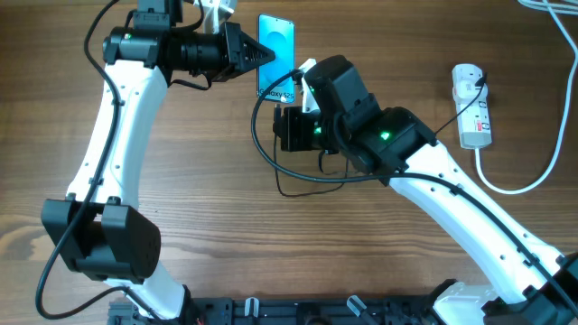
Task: Plug charger to phone and switch on socket
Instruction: 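Push the cable plug into the phone's bottom port with the right gripper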
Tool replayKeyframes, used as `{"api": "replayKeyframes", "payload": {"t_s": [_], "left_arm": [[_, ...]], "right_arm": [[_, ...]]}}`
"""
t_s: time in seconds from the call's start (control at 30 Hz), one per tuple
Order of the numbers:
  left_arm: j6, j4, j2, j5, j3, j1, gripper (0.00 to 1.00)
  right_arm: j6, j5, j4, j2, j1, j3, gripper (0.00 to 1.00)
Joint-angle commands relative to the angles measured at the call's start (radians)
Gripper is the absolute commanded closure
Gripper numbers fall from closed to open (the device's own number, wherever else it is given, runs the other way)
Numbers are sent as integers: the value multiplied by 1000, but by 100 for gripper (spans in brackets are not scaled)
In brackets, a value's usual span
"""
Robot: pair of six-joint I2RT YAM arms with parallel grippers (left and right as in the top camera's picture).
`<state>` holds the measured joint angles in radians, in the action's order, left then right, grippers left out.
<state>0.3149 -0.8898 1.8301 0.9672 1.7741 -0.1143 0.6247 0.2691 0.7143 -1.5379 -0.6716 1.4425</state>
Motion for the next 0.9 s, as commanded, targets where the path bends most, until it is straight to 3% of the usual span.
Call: {"api": "replayKeyframes", "payload": {"t_s": [0.0,0.87], "left_arm": [[-24,10,-1,33,10,-2,96],[-50,10,-1,61,10,-2,96]], "right_arm": [[31,16,-12,17,-2,22,96],[56,30,-25,17,-2,22,96]]}}
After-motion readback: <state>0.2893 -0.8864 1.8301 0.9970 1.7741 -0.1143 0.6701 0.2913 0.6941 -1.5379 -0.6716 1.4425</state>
